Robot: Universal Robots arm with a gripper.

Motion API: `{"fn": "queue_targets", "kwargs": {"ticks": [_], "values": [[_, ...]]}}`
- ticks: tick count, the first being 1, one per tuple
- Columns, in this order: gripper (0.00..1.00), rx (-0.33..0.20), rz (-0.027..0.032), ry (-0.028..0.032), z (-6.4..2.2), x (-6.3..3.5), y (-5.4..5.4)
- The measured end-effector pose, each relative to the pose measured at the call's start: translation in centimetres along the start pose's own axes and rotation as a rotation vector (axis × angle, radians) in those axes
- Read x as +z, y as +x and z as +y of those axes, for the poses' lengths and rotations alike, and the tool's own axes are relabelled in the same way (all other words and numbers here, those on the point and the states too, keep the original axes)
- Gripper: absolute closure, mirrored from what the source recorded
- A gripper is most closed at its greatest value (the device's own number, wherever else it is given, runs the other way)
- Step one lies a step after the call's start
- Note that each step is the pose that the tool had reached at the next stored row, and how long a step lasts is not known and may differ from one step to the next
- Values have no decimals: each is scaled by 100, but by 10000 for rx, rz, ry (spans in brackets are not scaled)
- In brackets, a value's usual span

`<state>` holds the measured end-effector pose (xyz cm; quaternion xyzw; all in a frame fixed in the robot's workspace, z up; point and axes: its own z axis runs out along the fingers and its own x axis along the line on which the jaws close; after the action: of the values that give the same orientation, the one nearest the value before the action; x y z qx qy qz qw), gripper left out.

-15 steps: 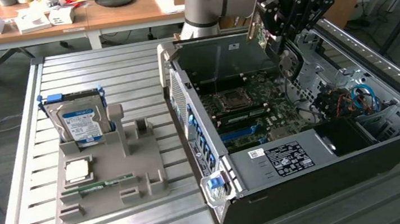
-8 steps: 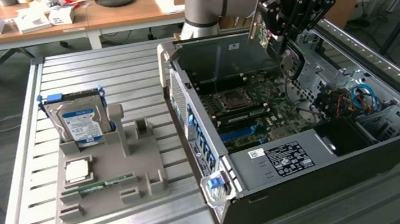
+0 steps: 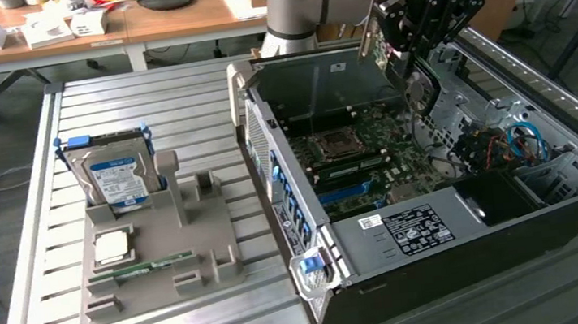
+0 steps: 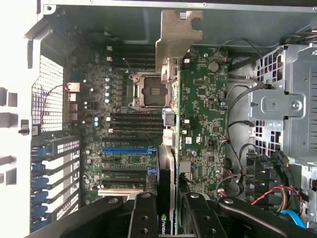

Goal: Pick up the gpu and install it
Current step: 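Insert the gpu into the slot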

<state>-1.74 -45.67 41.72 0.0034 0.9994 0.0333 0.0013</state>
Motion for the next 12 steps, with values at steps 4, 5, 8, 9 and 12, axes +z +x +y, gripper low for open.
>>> {"fn": "queue_targets", "kwargs": {"ticks": [4, 5, 8, 9, 12], "values": [[74, -1, 0, 0, 0, 0, 0], [74, -23, 1, 0, 0, 0, 0], [74, -274, 19, 0, 0, 0, 0], [74, -440, 30, 0, 0, 1, 0], [74, -976, 65, 5, 0, 4, 0]]}}
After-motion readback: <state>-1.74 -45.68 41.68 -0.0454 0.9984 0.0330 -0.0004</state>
